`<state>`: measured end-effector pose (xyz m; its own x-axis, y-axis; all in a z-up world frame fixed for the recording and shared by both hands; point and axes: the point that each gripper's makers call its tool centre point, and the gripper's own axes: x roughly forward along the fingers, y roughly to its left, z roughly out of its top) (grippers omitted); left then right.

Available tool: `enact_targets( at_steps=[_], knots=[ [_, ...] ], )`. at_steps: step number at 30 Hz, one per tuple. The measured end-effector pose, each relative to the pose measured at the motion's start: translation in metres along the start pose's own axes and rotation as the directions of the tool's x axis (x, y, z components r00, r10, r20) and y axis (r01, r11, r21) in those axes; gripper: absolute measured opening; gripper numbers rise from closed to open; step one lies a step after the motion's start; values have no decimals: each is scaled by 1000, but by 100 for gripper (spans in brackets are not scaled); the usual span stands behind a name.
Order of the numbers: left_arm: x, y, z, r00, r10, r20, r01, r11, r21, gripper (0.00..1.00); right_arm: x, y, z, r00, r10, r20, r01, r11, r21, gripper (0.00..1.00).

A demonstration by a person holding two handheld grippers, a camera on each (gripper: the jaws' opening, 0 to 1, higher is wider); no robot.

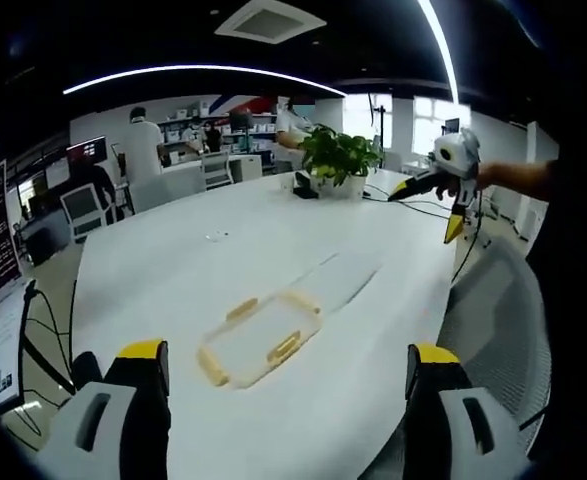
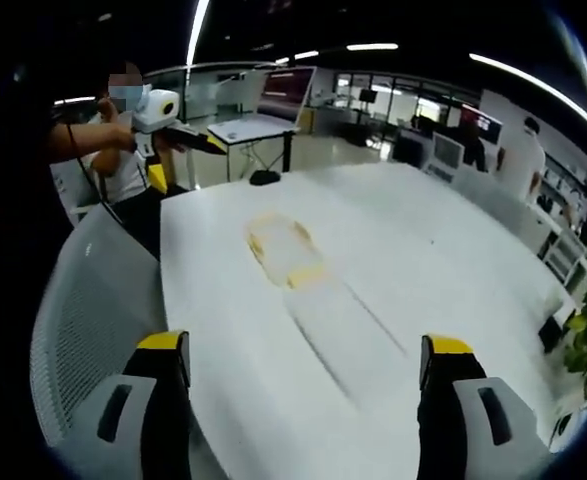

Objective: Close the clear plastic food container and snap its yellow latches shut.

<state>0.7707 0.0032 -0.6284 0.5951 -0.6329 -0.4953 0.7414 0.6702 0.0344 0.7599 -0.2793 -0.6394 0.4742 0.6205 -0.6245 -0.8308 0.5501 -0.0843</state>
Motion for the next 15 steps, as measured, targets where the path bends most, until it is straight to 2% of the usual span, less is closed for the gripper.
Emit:
enact_targets(
  at_steps=[15],
  knots=[
    [19,9,-12,998,-45,-40,46,998,39,93,30,-2,12,997,76,-28,-77,996,-47,90]
  ],
)
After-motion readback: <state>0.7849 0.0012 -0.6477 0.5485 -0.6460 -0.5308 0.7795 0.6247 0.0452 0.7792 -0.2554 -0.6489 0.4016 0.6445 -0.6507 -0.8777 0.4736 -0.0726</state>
